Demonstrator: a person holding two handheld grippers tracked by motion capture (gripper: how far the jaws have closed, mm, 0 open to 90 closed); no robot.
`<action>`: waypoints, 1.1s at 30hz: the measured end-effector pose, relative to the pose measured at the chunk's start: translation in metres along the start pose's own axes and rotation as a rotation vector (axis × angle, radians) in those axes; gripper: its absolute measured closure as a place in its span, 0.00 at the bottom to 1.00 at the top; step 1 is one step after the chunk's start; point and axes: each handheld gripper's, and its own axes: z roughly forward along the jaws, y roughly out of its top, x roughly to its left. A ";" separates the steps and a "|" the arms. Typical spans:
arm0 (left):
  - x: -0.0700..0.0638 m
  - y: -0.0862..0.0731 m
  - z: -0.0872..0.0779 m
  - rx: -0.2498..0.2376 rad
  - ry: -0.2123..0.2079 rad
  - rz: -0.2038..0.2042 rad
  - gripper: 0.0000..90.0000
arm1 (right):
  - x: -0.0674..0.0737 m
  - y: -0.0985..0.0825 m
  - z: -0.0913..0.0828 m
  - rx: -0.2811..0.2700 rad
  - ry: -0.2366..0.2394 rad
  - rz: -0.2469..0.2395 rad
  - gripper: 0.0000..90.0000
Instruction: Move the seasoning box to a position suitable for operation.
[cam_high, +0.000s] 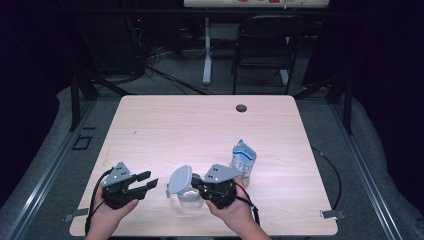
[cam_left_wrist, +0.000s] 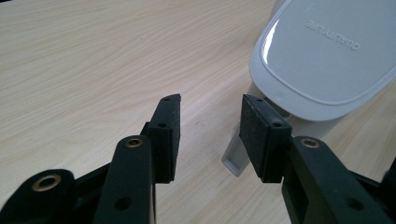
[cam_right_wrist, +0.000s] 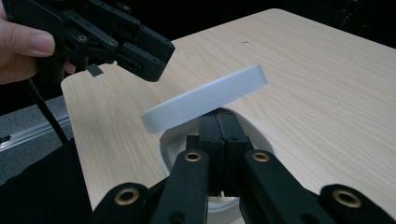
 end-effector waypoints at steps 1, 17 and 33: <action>0.000 0.000 0.000 -0.001 0.002 -0.004 0.66 | 0.000 0.002 0.000 0.001 -0.003 -0.007 1.00; 0.005 -0.002 -0.001 -0.008 0.016 -0.020 0.65 | 0.005 0.016 0.008 -0.009 0.019 -0.009 0.99; 0.006 -0.003 -0.001 0.001 0.017 -0.022 0.66 | 0.011 0.024 0.012 -0.017 0.030 -0.029 0.99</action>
